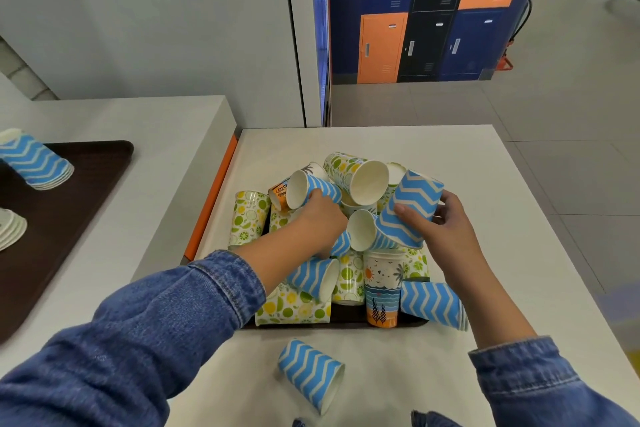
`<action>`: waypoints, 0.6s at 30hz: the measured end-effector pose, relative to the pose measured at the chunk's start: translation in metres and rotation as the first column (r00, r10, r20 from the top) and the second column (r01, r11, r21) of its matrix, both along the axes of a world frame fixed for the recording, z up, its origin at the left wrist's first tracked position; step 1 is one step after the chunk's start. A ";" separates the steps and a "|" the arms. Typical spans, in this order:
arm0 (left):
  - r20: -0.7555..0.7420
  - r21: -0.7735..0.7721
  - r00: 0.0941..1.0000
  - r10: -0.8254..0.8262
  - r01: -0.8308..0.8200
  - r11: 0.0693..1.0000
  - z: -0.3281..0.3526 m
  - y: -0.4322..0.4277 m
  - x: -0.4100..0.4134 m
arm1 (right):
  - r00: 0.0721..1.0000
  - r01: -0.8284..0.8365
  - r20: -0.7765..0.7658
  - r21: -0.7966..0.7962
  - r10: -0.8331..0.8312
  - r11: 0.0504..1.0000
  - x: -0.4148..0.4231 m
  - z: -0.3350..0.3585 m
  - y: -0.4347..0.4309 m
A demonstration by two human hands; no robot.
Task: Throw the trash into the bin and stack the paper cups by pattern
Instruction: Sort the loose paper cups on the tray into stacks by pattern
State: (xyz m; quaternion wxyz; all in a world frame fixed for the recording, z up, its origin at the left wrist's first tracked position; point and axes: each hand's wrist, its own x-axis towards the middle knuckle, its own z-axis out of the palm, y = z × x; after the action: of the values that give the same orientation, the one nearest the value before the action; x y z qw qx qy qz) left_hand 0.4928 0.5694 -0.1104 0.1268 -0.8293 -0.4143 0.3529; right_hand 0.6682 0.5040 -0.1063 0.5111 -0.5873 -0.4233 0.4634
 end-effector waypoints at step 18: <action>0.661 -0.648 0.087 0.746 -0.436 0.625 0.056 -0.008 -0.065 | 0.975 -0.055 -0.217 -0.068 0.039 0.996 -0.018 0.009 0.001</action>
State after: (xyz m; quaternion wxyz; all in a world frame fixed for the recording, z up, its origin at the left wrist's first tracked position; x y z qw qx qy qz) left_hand 0.4279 0.5618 -0.0546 -0.3947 -0.6383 -0.6560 -0.0798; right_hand 0.6506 0.5054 -0.0974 0.5209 -0.5418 -0.3617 0.5516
